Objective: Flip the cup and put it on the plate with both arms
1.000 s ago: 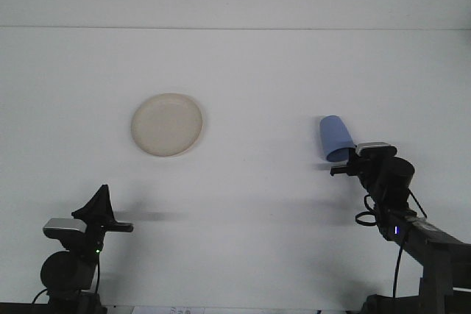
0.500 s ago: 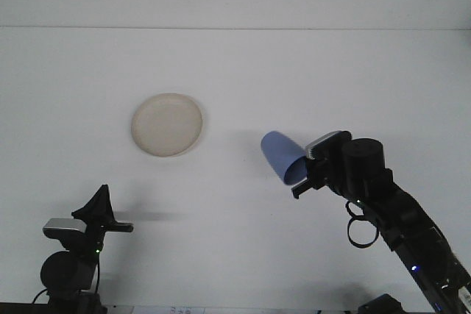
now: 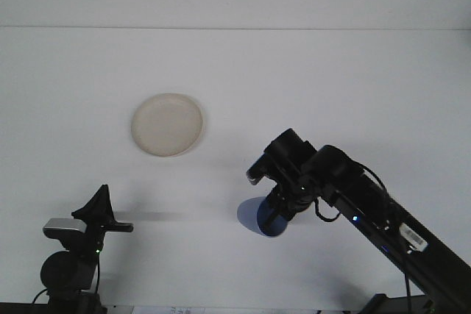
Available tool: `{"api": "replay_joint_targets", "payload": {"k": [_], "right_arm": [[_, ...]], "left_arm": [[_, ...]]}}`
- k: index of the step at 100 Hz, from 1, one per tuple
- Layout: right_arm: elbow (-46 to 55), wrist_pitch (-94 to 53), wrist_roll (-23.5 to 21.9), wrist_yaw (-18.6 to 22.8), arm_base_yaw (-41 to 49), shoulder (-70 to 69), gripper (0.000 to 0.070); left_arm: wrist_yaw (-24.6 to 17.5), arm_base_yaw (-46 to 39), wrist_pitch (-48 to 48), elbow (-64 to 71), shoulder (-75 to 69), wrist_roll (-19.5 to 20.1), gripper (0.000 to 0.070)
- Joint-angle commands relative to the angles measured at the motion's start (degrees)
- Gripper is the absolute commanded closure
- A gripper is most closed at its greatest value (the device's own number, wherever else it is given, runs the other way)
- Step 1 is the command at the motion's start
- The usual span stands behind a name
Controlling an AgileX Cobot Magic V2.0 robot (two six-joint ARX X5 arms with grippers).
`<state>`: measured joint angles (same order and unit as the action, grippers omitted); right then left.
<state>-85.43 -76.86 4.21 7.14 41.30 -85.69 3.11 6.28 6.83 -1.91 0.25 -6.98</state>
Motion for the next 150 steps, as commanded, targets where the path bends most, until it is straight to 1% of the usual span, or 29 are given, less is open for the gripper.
{"api": "replay_joint_targets", "payload": {"k": [1,18,43,56,67,88,107,124,128,131,144,147,150], "right_arm": [[-1.57,-1.49,0.48,0.11,1.57,-2.84,0.0700],[-1.57,-1.55,0.52,-0.48,3.80,-6.36,0.0700],[-1.57,-1.62,-1.18,-7.08,4.02,-7.39,0.0700],[-1.57,-1.68,-1.16,-7.50,2.71,-7.41,0.0700],[-1.57,-1.68,-0.98,-8.87,1.25,-7.52,0.0700],[-1.55,-1.68,0.33,-8.81,-2.08,-8.83,0.0700],[-1.53,-1.70,1.42,-8.61,-2.38,-11.52,0.0700],[-1.53,-1.70,1.46,-8.63,-2.32,-13.05,0.0698],[-1.53,-1.70,1.64,-8.63,-2.32,-13.05,0.0675],[-1.53,-1.70,1.64,-8.63,-2.32,-13.05,0.0645],[-1.55,-1.70,1.57,-8.61,-2.32,-13.05,0.0445],[-1.55,-1.70,1.57,-8.63,-2.32,-13.05,0.0421],[-1.57,-1.70,1.57,-8.63,-2.32,-13.05,0.0416]], "left_arm": [[-0.09,0.11,0.63,1.09,-0.07,-0.15,0.0688],[-0.09,0.11,0.63,1.09,-0.07,-0.15,0.0688],[-0.09,0.11,0.63,1.09,-0.07,-0.15,0.0688],[-0.09,0.11,0.63,1.09,-0.07,-0.15,0.0688],[-0.09,0.11,0.63,1.09,-0.07,-0.15,0.0688],[-0.09,0.11,0.63,1.09,-0.07,-0.15,0.0688],[-0.09,0.11,0.63,1.09,-0.07,-0.15,0.0688],[-0.09,0.11,0.63,1.09,-0.07,-0.15,0.0688],[-0.09,0.11,0.63,1.09,-0.07,-0.15,0.0688],[-0.09,0.11,0.63,1.09,-0.07,-0.15,0.0688],[-0.09,0.11,0.63,1.09,-0.07,-0.15,0.0688],[-0.09,0.11,0.63,1.09,-0.07,-0.15,0.0688],[-0.09,0.11,0.63,1.09,-0.07,-0.15,0.0688]]}}
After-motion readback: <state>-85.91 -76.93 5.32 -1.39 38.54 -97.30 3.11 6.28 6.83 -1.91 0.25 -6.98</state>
